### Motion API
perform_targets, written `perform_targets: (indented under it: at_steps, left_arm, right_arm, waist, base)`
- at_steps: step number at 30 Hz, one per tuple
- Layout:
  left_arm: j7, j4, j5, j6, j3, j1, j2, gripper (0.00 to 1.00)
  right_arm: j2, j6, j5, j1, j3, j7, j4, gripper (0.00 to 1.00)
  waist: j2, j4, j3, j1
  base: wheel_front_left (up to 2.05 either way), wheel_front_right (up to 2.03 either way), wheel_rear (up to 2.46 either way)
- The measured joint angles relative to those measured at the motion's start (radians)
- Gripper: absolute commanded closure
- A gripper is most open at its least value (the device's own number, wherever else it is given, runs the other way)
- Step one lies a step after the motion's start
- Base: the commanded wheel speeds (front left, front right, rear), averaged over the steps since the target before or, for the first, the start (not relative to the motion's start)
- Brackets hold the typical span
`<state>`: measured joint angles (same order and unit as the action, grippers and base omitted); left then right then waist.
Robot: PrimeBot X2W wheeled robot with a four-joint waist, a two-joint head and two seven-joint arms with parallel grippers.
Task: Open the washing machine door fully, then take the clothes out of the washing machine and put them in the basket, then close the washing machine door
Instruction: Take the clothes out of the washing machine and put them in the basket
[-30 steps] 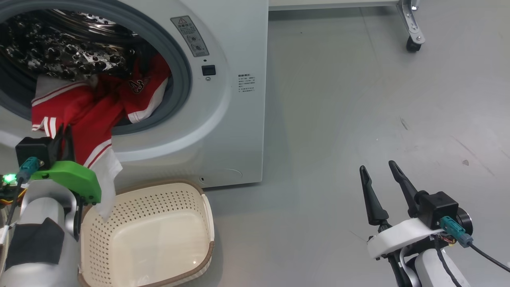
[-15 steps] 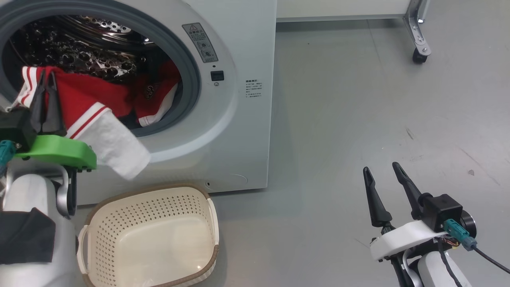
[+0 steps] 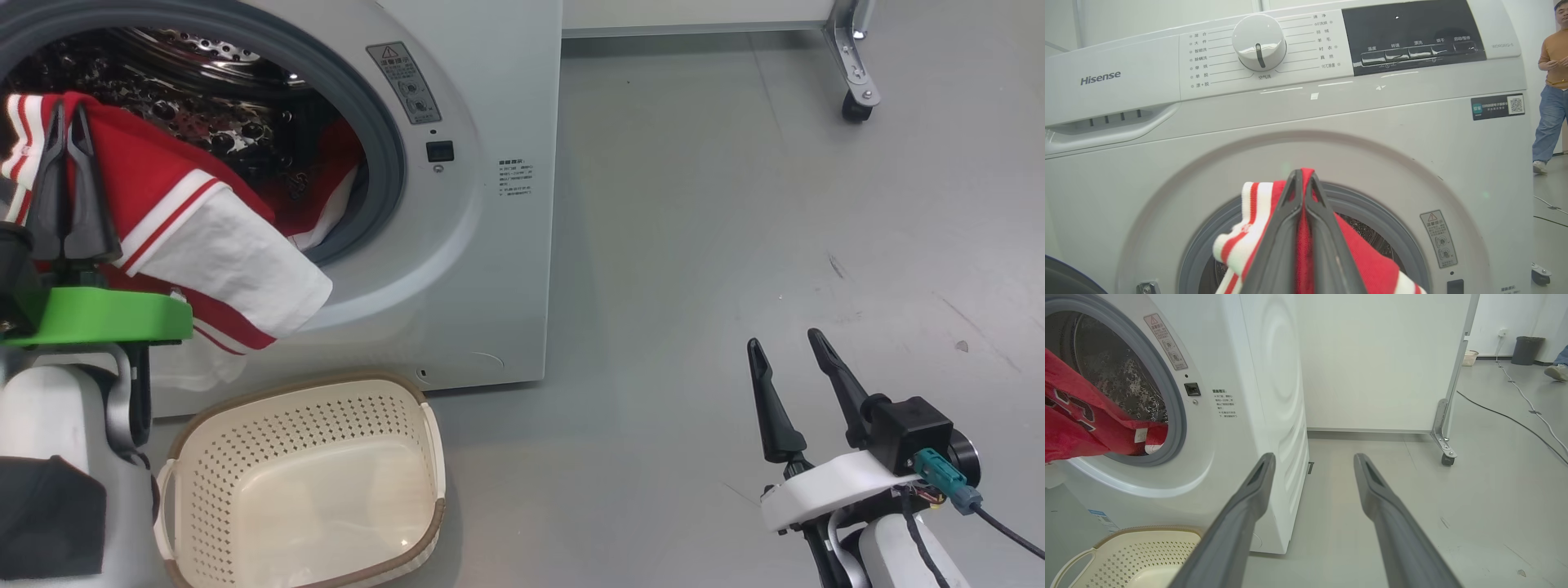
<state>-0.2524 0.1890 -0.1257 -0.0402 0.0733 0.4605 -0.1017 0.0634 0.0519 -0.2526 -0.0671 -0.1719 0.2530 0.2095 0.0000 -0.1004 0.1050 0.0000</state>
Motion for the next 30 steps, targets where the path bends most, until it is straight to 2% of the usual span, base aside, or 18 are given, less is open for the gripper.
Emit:
perform_targets:
  at_steps: [10, 18, 30]
  left_arm:
    - [-0.004, -0.078, 0.003, 0.005, 0.013, -0.056, 0.007, 1.0]
    - [0.018, 0.0, 0.003, -0.018, -0.043, -0.155, 0.016, 1.0]
    - [0.121, 0.093, 0.028, -0.017, -0.057, -0.194, 0.015, 1.0]
  right_arm:
    - [0.0, 0.005, 0.001, 0.0, 0.002, 0.0, -0.009, 0.0]
    - [-0.001, 0.008, 0.003, 0.0, -0.002, 0.0, -0.014, 0.0]
    - [-0.002, 0.009, 0.01, -0.016, -0.015, 0.0, -0.03, 0.0]
  waist:
    - [0.0, -0.005, 0.021, 0.0]
    - [0.0, -0.015, 0.057, 0.0]
    - [0.0, -0.041, 0.137, 0.0]
  base:
    - [0.0, 0.0, 0.0]
    - [0.0, 0.0, 0.0]
    - [0.0, 0.0, 0.0]
